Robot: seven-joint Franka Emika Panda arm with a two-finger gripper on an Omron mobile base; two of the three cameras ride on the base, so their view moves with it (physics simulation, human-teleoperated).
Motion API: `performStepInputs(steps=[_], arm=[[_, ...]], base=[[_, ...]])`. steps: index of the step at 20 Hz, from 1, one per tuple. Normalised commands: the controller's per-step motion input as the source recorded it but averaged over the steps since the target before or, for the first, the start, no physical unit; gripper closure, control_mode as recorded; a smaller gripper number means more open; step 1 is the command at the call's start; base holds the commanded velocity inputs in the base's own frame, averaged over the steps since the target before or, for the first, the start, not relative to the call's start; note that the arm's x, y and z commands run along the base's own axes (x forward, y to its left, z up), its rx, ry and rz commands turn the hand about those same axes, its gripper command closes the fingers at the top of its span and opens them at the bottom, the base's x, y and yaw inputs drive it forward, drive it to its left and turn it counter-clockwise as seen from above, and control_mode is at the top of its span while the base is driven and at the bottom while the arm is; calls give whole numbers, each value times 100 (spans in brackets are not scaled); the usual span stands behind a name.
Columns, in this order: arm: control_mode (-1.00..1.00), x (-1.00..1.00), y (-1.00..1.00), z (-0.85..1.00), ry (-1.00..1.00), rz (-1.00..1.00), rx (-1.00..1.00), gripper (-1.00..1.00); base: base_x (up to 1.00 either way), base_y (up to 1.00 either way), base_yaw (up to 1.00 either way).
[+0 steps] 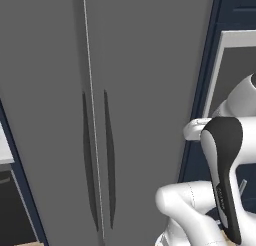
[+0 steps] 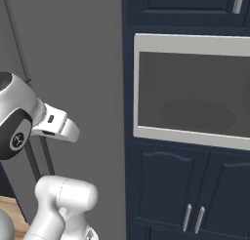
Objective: Open the freezer door, pick up the ice cube tray from the freezer, and place it on the dining counter.
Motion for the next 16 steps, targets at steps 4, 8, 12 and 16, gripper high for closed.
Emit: performStepInputs(steps=[4, 8, 12, 16], arm=[[100, 0, 0, 0, 0, 0, 0, -100], [-100, 0, 0, 0, 0, 0, 0, -100], [-100, 6, 34, 0, 0, 0, -1, -100], [-100, 25, 73, -11, 0, 0, -1, -100]], base=[[0, 0, 0], [0, 0, 0], [0, 0, 0], [0, 0, 0]])
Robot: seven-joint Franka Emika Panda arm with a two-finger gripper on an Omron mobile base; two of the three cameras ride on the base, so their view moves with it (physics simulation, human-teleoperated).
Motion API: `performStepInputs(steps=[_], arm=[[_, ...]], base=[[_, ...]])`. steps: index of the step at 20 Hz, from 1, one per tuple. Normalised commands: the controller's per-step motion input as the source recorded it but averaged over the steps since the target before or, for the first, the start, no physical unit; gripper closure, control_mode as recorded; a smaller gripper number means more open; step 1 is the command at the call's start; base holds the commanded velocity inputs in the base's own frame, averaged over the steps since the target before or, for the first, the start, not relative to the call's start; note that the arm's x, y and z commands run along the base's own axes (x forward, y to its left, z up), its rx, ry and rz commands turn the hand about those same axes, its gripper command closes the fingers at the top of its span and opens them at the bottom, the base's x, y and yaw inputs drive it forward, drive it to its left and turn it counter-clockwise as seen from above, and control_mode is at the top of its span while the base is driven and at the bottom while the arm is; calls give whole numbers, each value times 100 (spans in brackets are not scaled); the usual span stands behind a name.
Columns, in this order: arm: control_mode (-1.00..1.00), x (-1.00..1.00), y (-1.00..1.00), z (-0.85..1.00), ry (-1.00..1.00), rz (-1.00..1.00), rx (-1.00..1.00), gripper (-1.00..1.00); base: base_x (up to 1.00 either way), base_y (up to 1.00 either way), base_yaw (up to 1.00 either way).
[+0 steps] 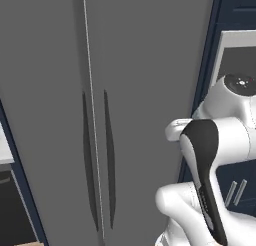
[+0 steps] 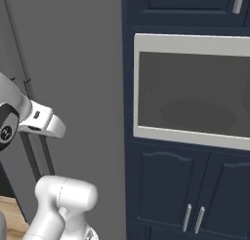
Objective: Open the freezer door, pick up the ice cube tray from the freezer, and place it on the dining counter.
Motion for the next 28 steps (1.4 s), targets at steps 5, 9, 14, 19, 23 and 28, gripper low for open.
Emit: performStepInputs(steps=[5, 9, 14, 19, 23, 28], arm=[[-100, 25, 73, -13, 0, 0, 0, -100], [-100, 15, 63, -10, 0, 0, 0, -100], [-100, 12, 65, -28, -2, 0, -1, -100], [-100, 4, 55, -36, -7, 0, 0, -100], [-100, 0, 46, -31, -12, 0, 0, -100], [-100, 0, 49, -30, -20, 0, 0, -100]], base=[[0, 0, 0], [0, 0, 0], [0, 0, 0], [0, 0, 0], [0, 0, 0], [0, 0, 0]])
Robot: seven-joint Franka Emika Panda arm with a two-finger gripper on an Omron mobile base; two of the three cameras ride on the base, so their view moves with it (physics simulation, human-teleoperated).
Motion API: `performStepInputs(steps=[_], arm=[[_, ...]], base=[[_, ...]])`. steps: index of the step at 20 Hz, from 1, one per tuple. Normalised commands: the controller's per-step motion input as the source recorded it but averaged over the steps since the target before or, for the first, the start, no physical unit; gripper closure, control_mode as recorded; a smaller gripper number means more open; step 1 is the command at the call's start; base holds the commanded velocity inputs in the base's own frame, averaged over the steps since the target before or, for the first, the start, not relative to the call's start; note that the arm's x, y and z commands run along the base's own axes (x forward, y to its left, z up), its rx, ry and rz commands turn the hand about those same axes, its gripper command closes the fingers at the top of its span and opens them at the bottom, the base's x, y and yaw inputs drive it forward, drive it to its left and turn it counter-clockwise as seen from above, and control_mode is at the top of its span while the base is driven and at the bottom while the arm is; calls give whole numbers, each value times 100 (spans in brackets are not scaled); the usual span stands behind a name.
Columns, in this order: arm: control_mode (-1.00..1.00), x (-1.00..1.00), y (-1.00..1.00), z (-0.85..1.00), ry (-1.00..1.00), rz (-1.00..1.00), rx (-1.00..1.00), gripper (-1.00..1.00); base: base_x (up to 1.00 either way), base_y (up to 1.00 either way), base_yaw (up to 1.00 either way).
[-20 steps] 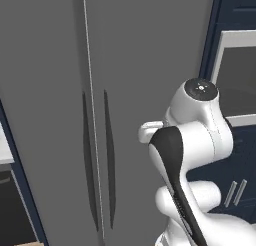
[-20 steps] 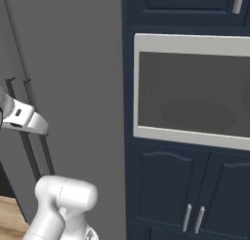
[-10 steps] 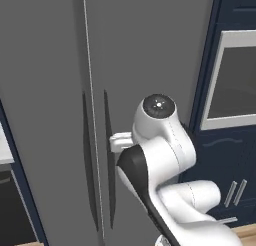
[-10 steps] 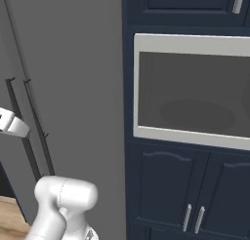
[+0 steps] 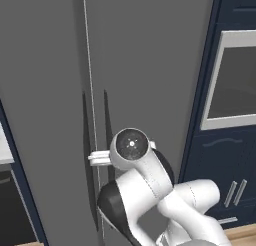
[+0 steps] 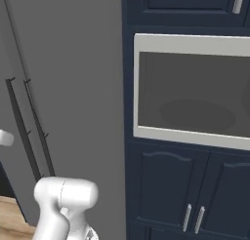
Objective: Open the freezer door, pick up the ice cube tray from the freezer, and place it on the dining counter.
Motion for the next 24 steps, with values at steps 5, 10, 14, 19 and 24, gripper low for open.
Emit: performStepInputs(steps=[5, 10, 14, 19, 24], arm=[[-100, 0, 45, -13, -26, 0, 0, -100], [-100, 0, 37, 0, -24, 0, 0, -100], [-100, 16, 33, 0, -16, 0, 0, -100], [-100, 39, 25, 0, -8, 0, 0, -100], [-100, 37, 1, 0, -11, 0, 0, -100]], base=[[0, 0, 0], [0, 0, 0], [0, 0, 0], [0, 0, 0], [0, 0, 0]])
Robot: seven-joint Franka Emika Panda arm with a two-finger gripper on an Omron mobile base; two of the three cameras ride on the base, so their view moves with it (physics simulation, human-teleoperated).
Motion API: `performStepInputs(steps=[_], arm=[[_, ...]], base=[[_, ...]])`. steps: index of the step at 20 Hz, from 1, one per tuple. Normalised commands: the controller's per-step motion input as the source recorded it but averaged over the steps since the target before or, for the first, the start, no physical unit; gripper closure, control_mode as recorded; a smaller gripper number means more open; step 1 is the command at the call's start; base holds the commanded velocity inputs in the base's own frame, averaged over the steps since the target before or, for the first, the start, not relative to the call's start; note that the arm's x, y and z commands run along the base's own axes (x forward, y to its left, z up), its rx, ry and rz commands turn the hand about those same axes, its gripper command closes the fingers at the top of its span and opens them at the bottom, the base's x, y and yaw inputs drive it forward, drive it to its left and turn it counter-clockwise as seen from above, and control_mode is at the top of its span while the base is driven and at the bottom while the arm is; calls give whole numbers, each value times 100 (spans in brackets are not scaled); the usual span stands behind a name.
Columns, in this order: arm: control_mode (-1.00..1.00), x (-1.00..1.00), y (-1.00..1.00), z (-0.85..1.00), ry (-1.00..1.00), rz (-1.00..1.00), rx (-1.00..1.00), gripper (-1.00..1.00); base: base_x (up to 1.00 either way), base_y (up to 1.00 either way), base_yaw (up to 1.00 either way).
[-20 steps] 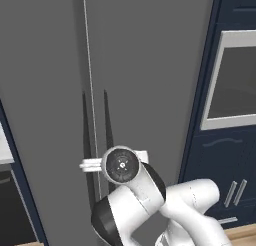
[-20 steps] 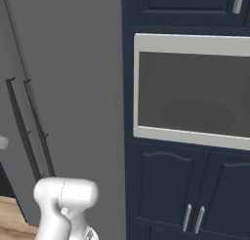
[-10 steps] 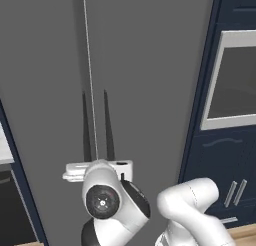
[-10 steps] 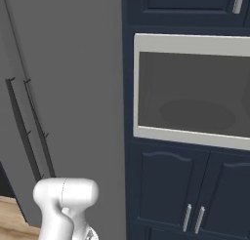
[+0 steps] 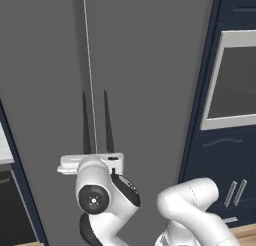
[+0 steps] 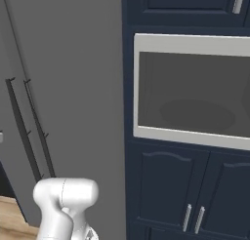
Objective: Open the freezer door, pick up the ice cube tray from the freezer, and place it on the dining counter.
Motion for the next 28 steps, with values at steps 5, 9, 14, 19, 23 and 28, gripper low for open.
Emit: performStepInputs(steps=[5, 9, 14, 19, 23, 28], arm=[[-100, 29, 0, 0, -15, 0, 0, -100], [-100, 22, 0, 0, -14, 0, 0, -100], [-100, 27, 0, 0, -7, 0, 0, -100], [-100, 33, 6, 0, 0, 0, 0, -100], [-100, 33, 19, 0, 0, 0, 0, -100], [-100, 21, 22, 0, 0, 0, 0, -100]], base=[[0, 0, 0], [0, 0, 0], [0, 0, 0], [0, 0, 0], [0, 0, 0], [0, 0, 0]])
